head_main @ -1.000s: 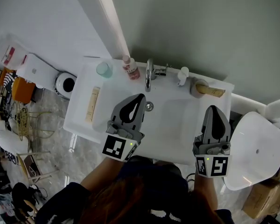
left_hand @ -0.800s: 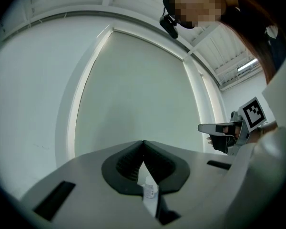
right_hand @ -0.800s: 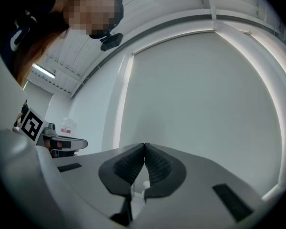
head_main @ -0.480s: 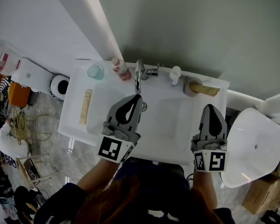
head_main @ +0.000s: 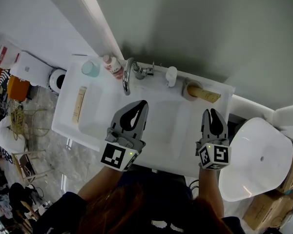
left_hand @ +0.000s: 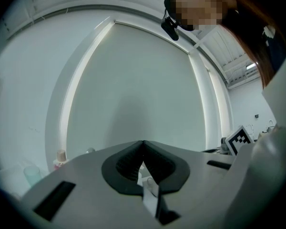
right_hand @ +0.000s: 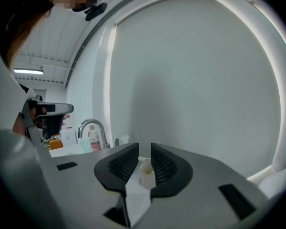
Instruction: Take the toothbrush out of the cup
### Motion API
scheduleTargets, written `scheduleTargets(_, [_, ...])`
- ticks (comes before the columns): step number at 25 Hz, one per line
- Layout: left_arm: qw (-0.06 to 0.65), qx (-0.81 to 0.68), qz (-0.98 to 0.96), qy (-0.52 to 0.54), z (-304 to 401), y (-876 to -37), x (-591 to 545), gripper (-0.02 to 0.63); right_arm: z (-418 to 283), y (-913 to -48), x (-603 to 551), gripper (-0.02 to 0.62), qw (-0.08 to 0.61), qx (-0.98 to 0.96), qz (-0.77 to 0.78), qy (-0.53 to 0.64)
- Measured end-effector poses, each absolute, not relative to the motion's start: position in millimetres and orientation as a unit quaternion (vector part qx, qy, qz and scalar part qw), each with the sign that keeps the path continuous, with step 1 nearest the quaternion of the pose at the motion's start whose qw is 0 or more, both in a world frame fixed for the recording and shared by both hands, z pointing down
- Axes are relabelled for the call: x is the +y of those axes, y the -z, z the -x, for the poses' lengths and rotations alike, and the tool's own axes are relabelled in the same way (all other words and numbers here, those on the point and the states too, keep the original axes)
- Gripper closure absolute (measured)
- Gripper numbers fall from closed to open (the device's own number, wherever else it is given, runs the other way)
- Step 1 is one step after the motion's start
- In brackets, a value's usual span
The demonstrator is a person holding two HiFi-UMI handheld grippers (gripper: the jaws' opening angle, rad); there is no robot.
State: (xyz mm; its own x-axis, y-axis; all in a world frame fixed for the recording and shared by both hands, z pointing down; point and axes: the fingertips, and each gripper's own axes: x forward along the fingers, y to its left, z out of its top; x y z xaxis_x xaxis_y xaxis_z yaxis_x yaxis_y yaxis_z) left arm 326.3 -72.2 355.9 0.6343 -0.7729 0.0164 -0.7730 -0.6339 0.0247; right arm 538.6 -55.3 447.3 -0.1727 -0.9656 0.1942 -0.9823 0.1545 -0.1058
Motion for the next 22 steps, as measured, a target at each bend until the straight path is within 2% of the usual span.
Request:
scheduleTargets(4, [0.019, -0.433, -0.901, -0.012, -337.5, -365.4, -78.6, 0.591, -556.1, -489.2, -77.1, 0.425, 0.068, -0.747, -0.644, -0.152])
scheduleTargets(7, [0.019, -0.437, -0.899, -0.018, -342.3, -368.5, -80.9, 0.591, -564.5, -509.0, -92.6, 0.388, 0.052, -0.742, -0.642, -0.184])
scheduleTargets(13, [0.017, -0.451, -0.892, -0.033, -339.1, -374.8, -84.6, 0.591, -571.9, -533.3, -117.8, 0.354, 0.02, -0.737, -0.639, -0.219])
scheduleTargets(17, [0.019, -0.457, -0.889, -0.039, -335.2, -378.9, -84.4, 0.591, -578.8, -534.0, -130.6, 0.359, 0.007, -0.731, -0.648, -0.215])
scheduleTargets(22, [0.02, -0.458, -0.888, -0.046, -333.5, -383.1, -83.9, 0.591, -582.8, -529.5, -139.9, 0.429, 0.006, -0.729, -0.656, -0.195])
